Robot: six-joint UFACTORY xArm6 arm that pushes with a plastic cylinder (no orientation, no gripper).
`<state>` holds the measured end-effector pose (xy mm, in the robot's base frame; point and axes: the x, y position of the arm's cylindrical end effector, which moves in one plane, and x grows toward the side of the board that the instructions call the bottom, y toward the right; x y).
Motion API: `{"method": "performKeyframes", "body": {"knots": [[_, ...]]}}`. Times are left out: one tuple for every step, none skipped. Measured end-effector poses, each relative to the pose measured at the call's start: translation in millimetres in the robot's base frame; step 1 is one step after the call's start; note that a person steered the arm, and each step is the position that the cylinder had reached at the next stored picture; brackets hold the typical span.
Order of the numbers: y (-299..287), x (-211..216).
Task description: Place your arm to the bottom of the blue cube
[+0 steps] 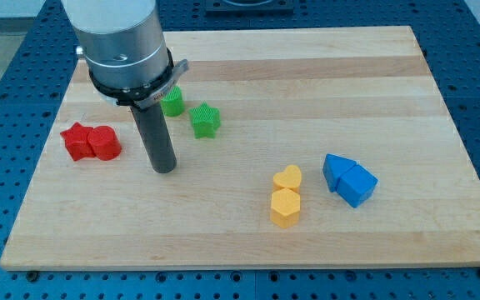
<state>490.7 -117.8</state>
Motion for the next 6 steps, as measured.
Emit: {"method": "performKeyframes", "body": {"knots": [[25.1, 0.8], [51.1, 36.7], [74.8, 91.8], [88.3, 128.3], [93.1, 128.4], [145.6, 127.7]]}}
